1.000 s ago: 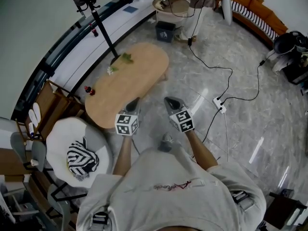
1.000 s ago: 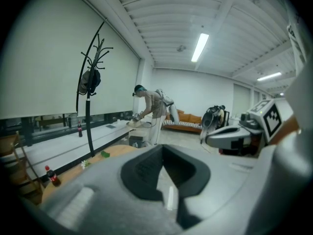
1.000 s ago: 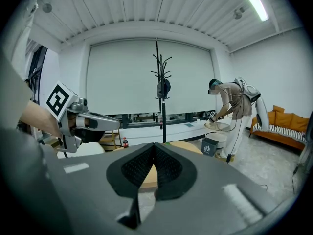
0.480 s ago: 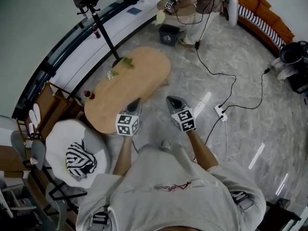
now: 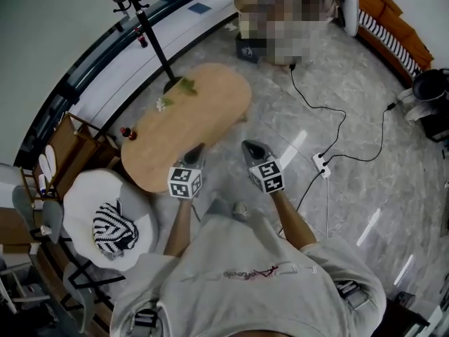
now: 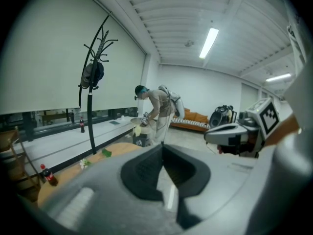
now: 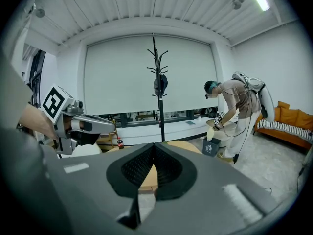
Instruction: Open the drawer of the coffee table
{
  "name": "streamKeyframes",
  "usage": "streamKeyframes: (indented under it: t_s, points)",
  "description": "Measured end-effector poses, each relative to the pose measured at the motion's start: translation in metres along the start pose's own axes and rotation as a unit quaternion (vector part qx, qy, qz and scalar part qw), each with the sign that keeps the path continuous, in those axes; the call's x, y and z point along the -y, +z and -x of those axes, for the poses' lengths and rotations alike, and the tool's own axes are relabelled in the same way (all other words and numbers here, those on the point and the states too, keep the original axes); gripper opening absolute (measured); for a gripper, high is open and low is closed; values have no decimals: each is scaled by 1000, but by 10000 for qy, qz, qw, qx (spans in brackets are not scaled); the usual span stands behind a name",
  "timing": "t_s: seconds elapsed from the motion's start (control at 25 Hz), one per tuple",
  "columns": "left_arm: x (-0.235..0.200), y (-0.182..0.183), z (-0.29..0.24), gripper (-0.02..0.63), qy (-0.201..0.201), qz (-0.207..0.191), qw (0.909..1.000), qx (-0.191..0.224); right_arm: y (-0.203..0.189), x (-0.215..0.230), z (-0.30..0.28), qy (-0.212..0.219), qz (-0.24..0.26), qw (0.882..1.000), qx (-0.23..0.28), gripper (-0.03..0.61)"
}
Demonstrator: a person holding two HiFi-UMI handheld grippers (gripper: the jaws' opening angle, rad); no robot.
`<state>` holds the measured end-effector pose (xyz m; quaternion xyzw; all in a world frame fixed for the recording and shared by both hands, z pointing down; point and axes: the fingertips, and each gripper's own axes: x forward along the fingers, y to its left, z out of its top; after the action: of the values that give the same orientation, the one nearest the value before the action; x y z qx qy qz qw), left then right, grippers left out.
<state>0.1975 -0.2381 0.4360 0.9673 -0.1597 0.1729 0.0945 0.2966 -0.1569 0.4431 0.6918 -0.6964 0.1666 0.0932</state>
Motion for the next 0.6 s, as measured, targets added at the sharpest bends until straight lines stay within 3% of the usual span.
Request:
streamKeyframes:
  t_s: [0.32,0.6]
  points:
    - [-44,23,-24,0,-52,88,9999,136,26,12,-50,-35,164,9998,-88,5]
    - [-131,35,9,0,567,340,9972,354,69,-35,-130,547,557,9969,-101,5]
